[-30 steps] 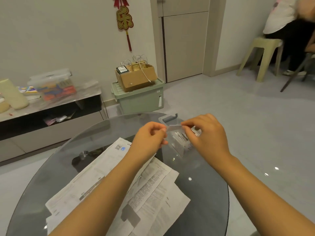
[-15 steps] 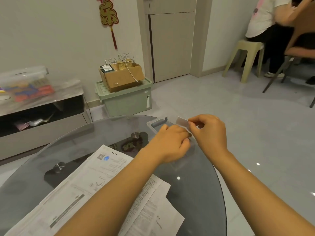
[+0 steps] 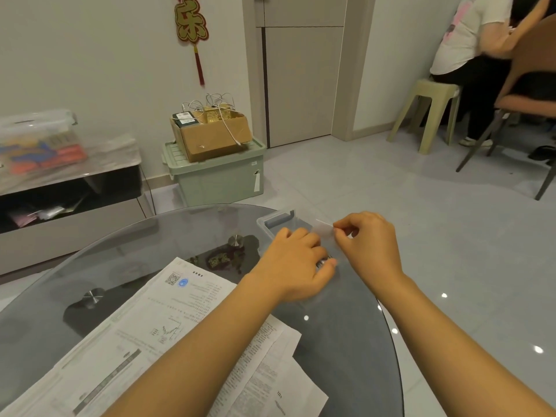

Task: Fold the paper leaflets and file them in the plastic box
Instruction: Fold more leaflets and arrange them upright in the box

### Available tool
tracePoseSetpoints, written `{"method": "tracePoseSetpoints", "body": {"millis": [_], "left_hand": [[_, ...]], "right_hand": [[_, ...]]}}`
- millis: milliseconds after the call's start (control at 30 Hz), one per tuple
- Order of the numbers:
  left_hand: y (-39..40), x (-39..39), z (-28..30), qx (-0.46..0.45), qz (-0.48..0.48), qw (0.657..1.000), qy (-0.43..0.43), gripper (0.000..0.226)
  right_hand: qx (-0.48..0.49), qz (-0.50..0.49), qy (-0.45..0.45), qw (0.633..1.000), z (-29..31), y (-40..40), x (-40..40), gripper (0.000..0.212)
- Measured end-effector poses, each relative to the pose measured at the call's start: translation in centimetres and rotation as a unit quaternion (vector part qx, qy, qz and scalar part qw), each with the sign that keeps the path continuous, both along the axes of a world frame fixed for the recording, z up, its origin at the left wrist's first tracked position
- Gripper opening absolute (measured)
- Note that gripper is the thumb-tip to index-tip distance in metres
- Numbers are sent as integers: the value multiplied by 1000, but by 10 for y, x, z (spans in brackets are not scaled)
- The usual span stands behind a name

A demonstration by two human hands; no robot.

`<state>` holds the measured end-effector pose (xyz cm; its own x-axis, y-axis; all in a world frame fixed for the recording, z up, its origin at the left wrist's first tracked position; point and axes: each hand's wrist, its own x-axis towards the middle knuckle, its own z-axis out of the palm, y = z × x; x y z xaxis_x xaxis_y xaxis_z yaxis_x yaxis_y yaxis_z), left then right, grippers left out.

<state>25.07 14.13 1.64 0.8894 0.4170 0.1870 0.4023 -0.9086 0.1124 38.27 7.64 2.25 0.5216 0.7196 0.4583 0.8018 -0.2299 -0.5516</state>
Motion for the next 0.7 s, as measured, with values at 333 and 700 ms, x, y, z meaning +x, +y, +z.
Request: {"method": "tracePoseSetpoints", "body": {"millis": [333,700], "left_hand": [[-2,-5,-4,-15,0,998,-63,69],[0,-1,2,-59,10,998,-8,38]], "right_hand": [[-119,-1,-69,990,4,4,-17,19],[-196,-32,-103,975,16,-1,-20,22]]}}
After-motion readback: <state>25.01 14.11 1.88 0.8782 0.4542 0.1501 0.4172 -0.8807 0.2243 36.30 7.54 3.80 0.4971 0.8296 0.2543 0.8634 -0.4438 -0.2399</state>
